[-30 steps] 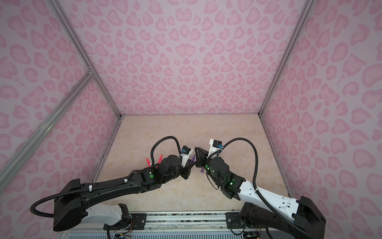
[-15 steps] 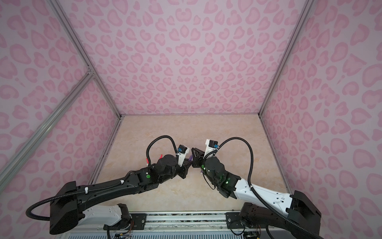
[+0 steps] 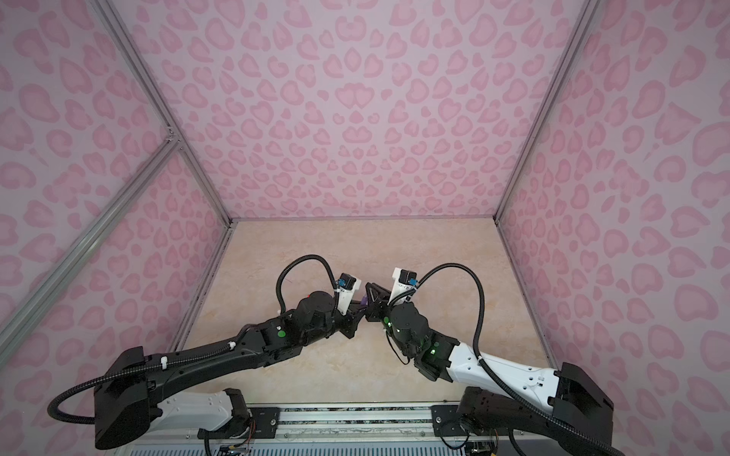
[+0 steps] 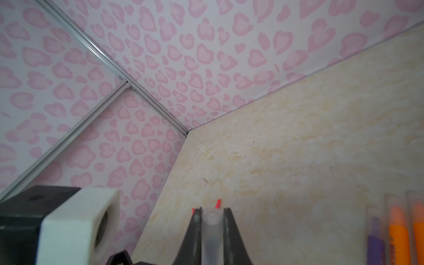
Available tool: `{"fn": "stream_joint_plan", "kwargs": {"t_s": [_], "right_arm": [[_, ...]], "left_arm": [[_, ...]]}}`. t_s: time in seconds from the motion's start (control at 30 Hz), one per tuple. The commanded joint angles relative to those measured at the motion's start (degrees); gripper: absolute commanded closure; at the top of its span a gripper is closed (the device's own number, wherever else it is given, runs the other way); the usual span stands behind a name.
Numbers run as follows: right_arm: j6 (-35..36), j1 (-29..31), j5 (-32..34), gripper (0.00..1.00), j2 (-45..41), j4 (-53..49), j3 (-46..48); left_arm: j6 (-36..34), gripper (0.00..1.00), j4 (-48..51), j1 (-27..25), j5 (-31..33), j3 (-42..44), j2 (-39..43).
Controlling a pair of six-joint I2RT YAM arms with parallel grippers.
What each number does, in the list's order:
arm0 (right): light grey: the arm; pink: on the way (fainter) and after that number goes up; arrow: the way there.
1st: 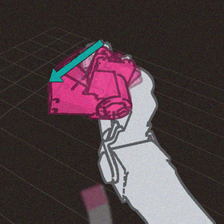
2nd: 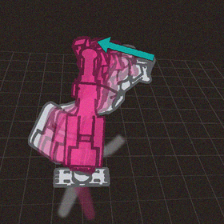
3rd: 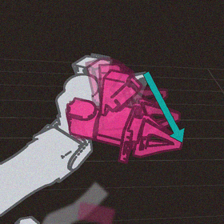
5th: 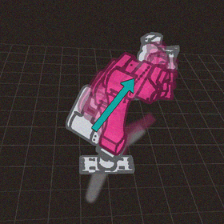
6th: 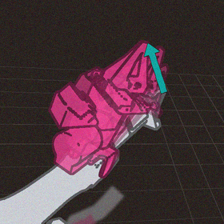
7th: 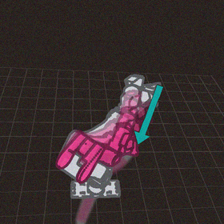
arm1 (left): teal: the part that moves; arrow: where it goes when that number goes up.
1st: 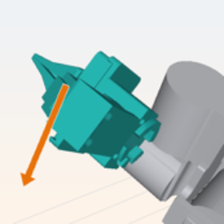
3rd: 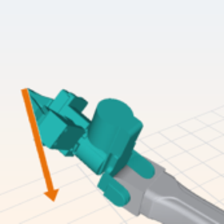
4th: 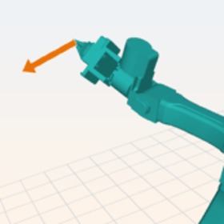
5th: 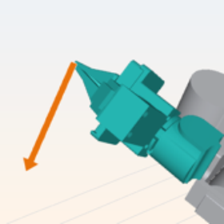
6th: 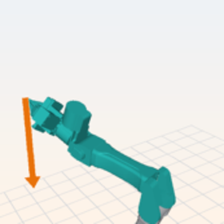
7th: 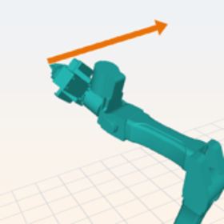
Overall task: Insert the pens into the pen caps
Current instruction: 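Lower the clear cap onto the purple marker tip with the right gripper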
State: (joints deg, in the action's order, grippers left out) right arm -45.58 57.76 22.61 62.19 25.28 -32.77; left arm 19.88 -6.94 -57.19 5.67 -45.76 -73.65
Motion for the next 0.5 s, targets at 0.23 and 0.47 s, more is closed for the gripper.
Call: {"fn": "stream_joint_plan", "kwargs": {"t_s": [0.23, 0.47], "right_arm": [[0.0, 2.4, -1.4, 1.0, 2.7, 3.7, 0.2], [0.9, 3.4, -2.7, 1.0, 3.0, 4.6, -0.1]], "left_arm": [[1.8, 0.96, -3.2, 1.3, 1.0, 0.8, 1.8], [2.4, 0.96, -5.2, 2.3, -1.2, 1.9, 2.9]]}}
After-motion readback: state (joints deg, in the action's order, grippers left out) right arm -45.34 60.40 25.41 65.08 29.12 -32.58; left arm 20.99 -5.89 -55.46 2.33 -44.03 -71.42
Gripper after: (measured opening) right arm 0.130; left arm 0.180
